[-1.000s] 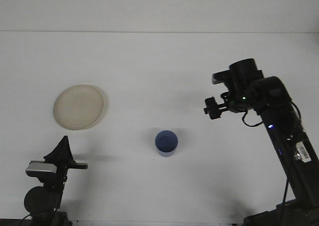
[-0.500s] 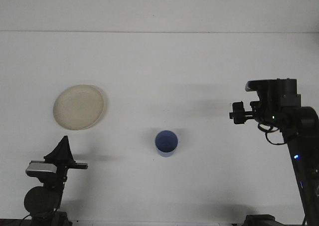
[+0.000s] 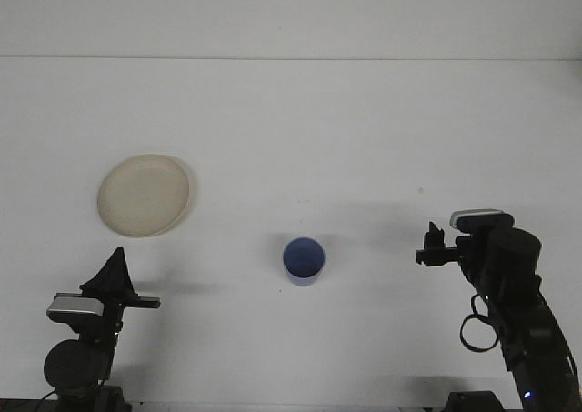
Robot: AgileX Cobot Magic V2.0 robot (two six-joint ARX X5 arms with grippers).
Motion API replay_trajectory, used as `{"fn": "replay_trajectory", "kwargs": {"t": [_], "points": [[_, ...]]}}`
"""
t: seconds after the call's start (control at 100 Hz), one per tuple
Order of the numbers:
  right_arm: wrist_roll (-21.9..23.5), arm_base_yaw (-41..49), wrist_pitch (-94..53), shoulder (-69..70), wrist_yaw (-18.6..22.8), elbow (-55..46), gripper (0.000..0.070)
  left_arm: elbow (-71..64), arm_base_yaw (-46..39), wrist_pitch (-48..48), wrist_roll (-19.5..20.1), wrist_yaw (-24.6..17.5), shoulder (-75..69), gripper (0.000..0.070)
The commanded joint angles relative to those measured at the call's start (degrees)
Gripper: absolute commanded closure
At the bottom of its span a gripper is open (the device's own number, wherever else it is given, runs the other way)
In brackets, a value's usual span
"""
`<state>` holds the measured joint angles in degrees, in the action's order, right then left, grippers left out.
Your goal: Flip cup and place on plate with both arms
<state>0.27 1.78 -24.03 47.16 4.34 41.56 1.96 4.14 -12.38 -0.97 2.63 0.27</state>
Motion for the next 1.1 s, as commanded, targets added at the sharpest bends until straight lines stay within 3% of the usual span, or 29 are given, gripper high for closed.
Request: {"fn": "replay_trajectory", "kwargs": {"t": [0.0, 0.31, 1.09], "points": [[-0.09, 0.15, 3.52, -2.08, 0.35, -1.20, 0.0207, -1.16, -0.02, -0.59, 0.31, -0.02, -0.09, 0.0689], [-1.81, 0.24, 5.31, -9.25, 0.13, -3.32, 0.0209, -1.16, 0.00, -0.59, 0.31, -0.04, -0.09, 0.0689], [-1.55, 0.24, 6.01, -9.35, 0.13, -3.32, 0.0209, -1.16, 0.00, -0.59, 0.28, -0.04, -0.09, 0.0689]]}}
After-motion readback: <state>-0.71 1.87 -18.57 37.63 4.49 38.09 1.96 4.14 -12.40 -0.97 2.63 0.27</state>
